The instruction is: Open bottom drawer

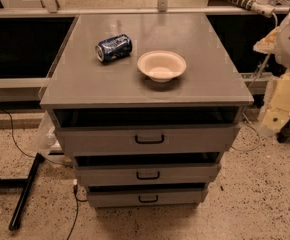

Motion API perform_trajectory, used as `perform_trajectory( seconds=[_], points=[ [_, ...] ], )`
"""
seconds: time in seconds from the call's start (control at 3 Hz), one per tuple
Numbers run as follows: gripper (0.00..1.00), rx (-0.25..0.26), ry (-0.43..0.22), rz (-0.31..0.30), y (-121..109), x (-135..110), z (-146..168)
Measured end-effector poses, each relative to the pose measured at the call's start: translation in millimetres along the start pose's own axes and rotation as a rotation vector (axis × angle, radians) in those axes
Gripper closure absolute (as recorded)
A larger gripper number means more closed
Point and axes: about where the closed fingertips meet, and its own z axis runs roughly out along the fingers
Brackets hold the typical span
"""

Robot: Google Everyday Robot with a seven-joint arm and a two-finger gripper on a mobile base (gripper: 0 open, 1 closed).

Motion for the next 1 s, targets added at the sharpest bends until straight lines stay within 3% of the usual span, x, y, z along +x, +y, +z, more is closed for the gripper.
perform_trajectory(
  seconds=[0.67, 1.0],
  points=[
    [0.0, 0.018, 0.008, -0.011, -3, -2, 6],
    [0.0, 0.003, -0.027, -0.046, 2, 8, 43]
  ],
)
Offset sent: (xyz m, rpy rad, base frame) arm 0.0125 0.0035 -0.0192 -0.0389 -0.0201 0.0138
